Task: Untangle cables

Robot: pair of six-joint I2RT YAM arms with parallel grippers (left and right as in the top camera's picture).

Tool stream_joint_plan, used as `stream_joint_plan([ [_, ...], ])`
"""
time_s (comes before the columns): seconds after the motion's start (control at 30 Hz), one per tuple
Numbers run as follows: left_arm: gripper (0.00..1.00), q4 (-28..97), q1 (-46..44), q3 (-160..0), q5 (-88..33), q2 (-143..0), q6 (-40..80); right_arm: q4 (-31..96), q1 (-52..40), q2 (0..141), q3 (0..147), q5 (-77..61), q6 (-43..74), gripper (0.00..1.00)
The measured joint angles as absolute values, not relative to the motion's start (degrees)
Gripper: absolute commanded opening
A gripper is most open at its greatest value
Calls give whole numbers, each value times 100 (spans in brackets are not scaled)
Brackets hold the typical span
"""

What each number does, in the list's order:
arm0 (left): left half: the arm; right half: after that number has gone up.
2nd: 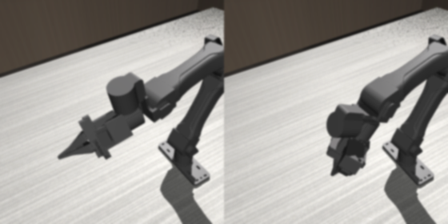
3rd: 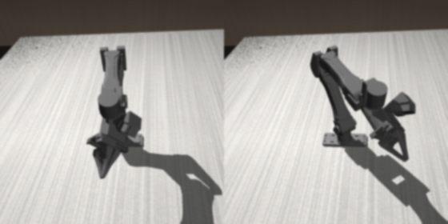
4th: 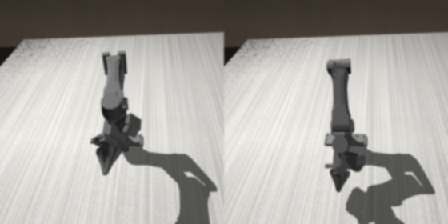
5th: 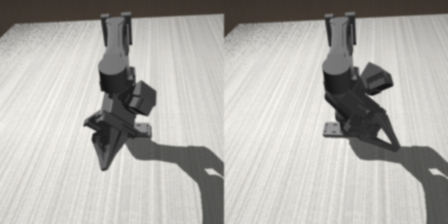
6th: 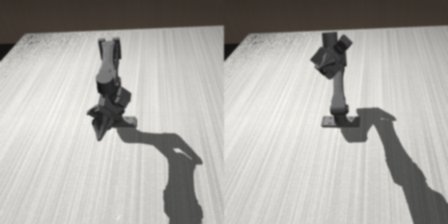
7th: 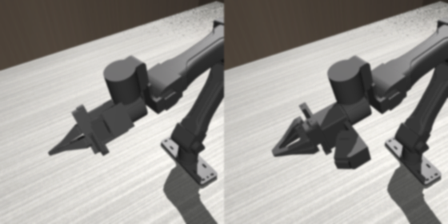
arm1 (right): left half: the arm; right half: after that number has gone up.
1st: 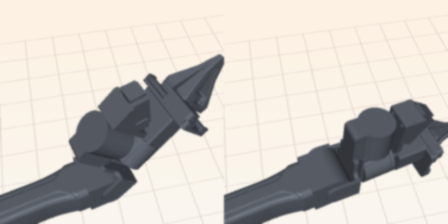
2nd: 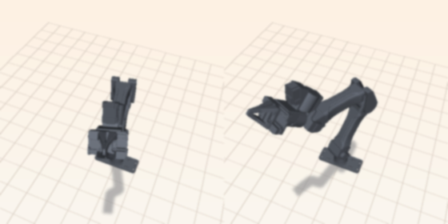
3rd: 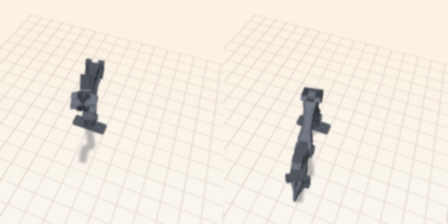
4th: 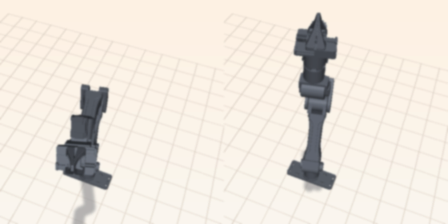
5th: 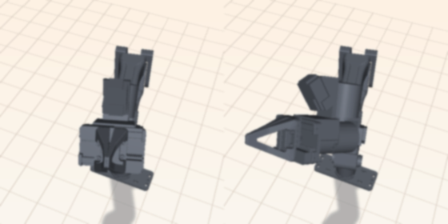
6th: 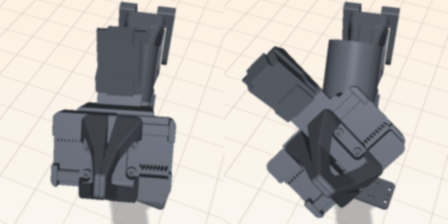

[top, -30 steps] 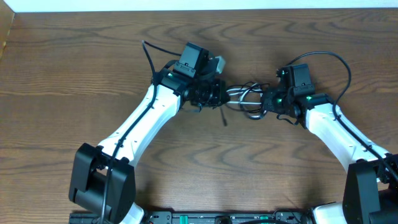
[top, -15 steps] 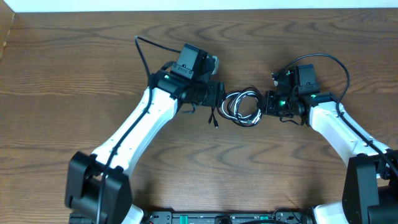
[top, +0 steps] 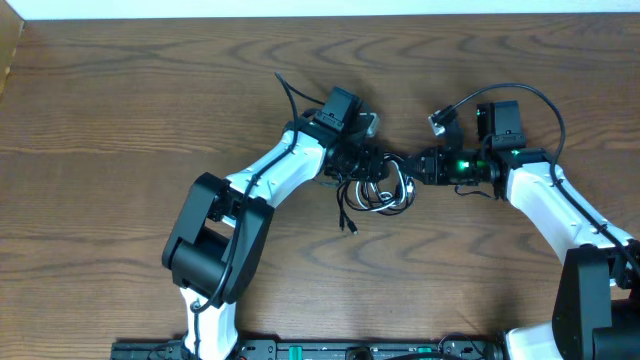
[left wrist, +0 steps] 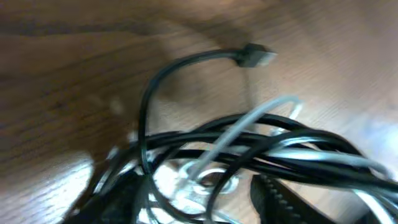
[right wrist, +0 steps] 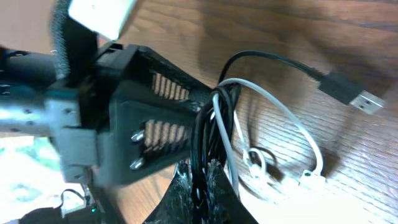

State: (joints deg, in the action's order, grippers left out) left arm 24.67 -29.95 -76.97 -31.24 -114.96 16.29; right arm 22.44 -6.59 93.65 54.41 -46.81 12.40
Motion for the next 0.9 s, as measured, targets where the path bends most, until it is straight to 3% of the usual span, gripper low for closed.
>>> stream_joint_plan([
  [0.17,36,2467,-3065,-7697,-2366,-11531,1673,1758,-659,9365,5437,-4895,1509,1],
  [0.2,30,2460,-3100,-7697,-2215,-11535,1673,1647,-661,9365,5437,-4945,1597,1],
  [0.23,13,2458,-3138,-7697,-2069,-11539,1673,1553,-661,9365,5437,-5000,1702,1],
  [0.27,8,2458,-3214,-7697,-1815,-11544,1684,1490,-659,9365,5437,-5054,1820,1],
  [0.37,8,2458,-3304,-7697,-1323,-11546,1708,1566,-661,9365,5437,-4908,2086,1],
  [0.53,7,2827,-3118,-7697,-895,-11279,1822,2307,-659,9371,5435,-3006,2462,3],
  [0.6,8,2923,-3046,-7695,-1076,-10506,1822,2318,-659,9371,5435,-2499,2512,17],
  [0.7,7,2910,-3052,-7712,-1734,-9295,1815,2217,-657,9371,5435,-2344,2119,58],
  [0.9,7,2794,-2974,-7756,-2744,-8385,1815,2038,-644,9373,5548,-4200,902,62],
])
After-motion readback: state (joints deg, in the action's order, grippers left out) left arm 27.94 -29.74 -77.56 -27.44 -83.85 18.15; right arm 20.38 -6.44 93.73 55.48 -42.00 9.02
